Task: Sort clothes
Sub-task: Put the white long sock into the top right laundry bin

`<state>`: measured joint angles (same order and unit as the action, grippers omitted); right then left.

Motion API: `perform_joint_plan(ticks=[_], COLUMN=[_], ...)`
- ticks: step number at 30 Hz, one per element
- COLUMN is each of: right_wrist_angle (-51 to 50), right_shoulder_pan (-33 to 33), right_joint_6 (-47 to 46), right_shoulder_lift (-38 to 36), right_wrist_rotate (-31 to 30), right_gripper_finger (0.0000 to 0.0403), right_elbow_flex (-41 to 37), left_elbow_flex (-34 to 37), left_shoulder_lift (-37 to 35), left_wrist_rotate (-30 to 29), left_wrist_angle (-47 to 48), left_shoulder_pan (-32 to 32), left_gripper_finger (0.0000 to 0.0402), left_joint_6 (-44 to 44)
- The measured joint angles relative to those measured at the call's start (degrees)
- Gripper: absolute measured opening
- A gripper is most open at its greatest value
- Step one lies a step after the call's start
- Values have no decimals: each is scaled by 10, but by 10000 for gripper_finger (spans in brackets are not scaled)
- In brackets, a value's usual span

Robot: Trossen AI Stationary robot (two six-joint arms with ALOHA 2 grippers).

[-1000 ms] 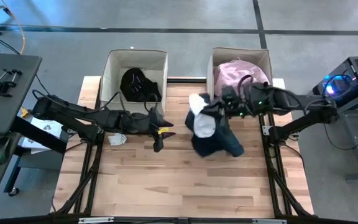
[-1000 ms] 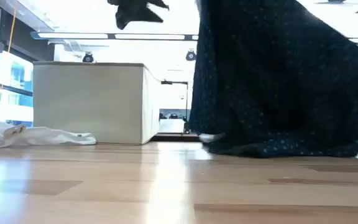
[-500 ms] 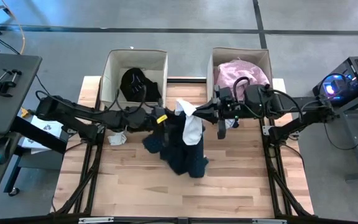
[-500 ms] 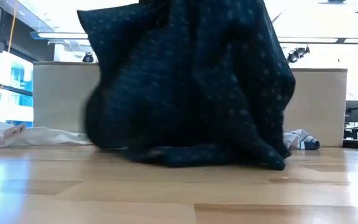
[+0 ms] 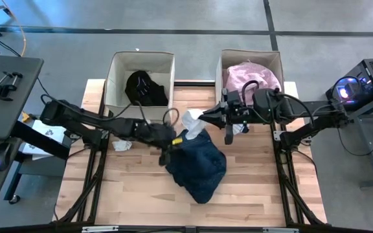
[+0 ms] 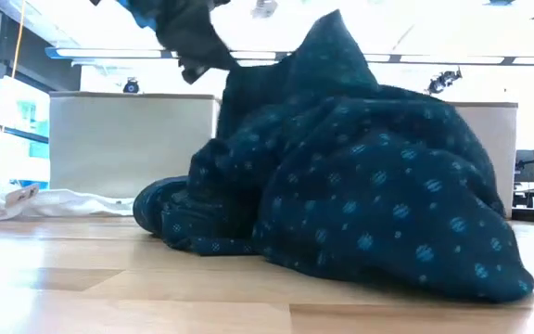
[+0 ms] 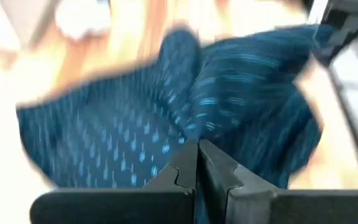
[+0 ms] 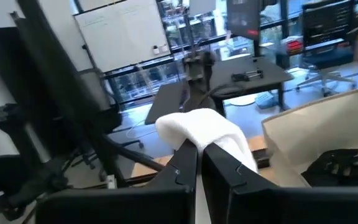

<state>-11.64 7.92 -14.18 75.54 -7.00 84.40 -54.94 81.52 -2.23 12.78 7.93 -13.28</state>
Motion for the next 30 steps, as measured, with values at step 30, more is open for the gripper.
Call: perform_joint_plan(ticks=[30], right_wrist_angle=[-477], right_shoulder_pan=[-495], right_joint_6=[38], right_shoulder_lift=[9], right_wrist_rotate=[-140], right_gripper_finger=[98], right_elbow_flex=[-128], left_elbow_flex=[0], left_shoulder_lift=[-234], left_wrist_rotate=[-135], left_wrist_angle=[170], left_shoulder_pan=[109], left_gripper_finger=[0], left_joint_6=[-197])
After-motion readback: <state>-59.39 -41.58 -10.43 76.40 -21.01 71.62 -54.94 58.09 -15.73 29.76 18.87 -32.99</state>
